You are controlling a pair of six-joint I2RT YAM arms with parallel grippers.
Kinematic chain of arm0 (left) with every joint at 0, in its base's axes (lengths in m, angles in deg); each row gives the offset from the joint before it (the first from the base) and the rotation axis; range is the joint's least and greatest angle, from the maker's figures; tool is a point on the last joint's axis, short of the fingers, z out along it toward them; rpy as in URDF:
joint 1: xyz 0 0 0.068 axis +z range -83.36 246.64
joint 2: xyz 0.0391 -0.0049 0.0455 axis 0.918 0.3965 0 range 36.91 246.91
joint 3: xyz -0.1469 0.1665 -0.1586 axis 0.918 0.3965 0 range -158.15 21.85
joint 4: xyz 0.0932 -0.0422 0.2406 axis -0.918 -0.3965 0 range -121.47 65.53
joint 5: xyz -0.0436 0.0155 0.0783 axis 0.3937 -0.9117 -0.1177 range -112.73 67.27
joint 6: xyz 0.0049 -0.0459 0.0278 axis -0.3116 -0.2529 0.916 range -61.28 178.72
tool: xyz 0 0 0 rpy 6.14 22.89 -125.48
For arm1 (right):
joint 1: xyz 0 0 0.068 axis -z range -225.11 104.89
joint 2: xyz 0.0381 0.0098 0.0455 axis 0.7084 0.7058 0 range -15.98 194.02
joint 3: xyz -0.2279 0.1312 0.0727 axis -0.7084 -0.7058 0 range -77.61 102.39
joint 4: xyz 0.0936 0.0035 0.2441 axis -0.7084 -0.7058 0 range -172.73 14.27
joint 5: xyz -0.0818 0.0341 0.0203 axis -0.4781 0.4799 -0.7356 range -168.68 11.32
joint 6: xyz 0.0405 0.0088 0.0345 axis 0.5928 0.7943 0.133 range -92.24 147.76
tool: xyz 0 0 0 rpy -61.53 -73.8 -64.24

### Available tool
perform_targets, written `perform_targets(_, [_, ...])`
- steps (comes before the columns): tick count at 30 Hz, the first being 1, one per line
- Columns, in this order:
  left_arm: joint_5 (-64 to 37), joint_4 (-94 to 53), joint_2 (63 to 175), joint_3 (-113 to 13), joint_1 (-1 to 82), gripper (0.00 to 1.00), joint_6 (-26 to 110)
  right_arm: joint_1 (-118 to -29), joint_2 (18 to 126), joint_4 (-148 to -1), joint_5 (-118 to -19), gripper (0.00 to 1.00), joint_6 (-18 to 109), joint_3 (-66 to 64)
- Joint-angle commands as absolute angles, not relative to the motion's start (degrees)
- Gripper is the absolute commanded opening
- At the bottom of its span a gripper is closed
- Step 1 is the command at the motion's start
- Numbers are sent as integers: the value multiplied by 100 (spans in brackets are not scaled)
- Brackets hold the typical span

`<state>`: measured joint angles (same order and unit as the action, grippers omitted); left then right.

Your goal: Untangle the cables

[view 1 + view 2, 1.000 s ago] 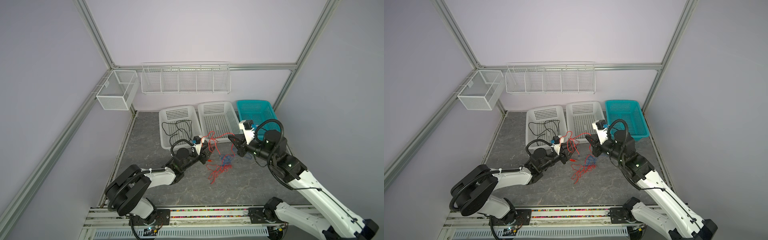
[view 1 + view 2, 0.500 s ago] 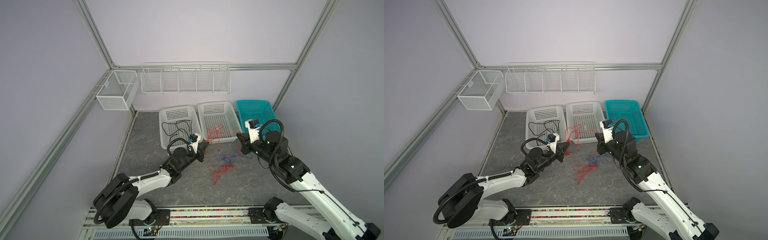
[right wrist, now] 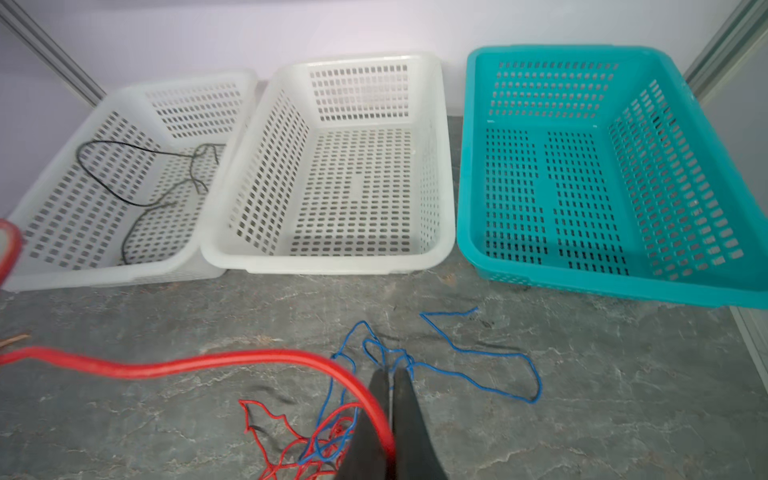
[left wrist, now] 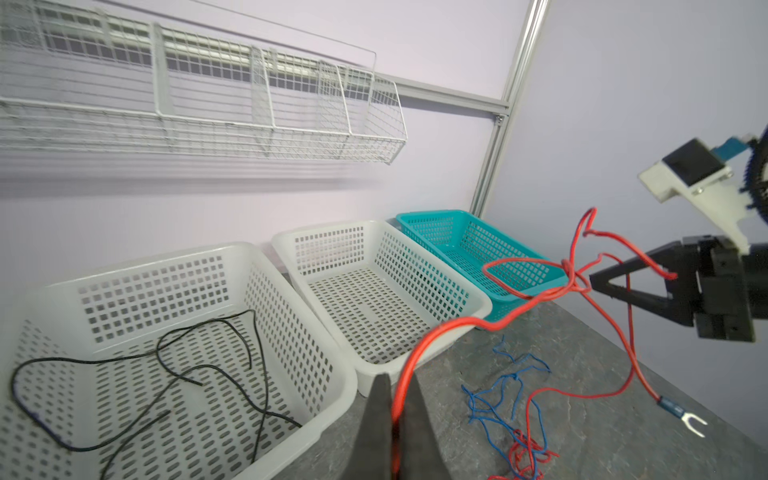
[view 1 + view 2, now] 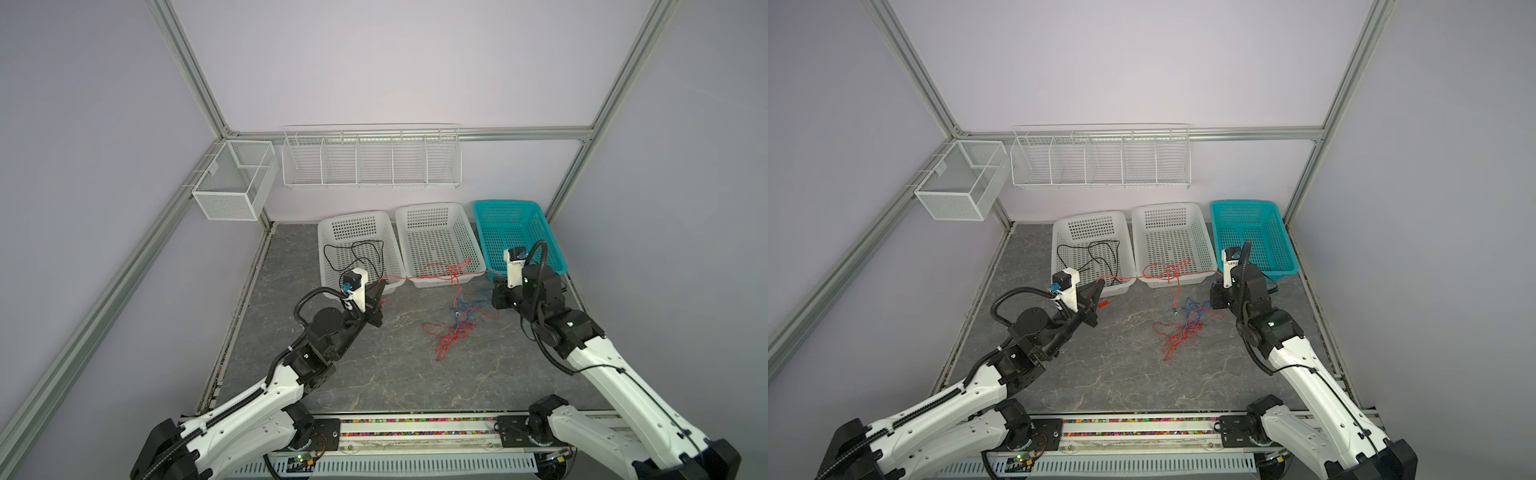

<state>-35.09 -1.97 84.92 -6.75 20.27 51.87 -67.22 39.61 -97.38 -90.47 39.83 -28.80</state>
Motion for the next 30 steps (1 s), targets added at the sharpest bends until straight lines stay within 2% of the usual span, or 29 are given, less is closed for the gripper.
perform_targets(1, [-4311,-813,7964,-702,2107,0,5336,-6512,4133,-9676,-9333,6,4185,-3064])
perform_targets(15, [-5811,-1535,6639,-928,2165,0,5755,-6043,4692,-9351,-9120,6,4346,-3419])
perform_targets(17, [-5634,-1584,6625,-956,2164,0,5802,-6047,4714,-9231,-8829,6,4295,-3439])
perform_targets(23, [-4169,-1617,7296,-1020,2164,0,5667,-6108,4493,-8729,-7428,6,3944,-3525])
perform_targets(30, [-3027,-773,8419,-878,2164,1,5329,-6181,3916,-8792,-6636,6,3703,-3423])
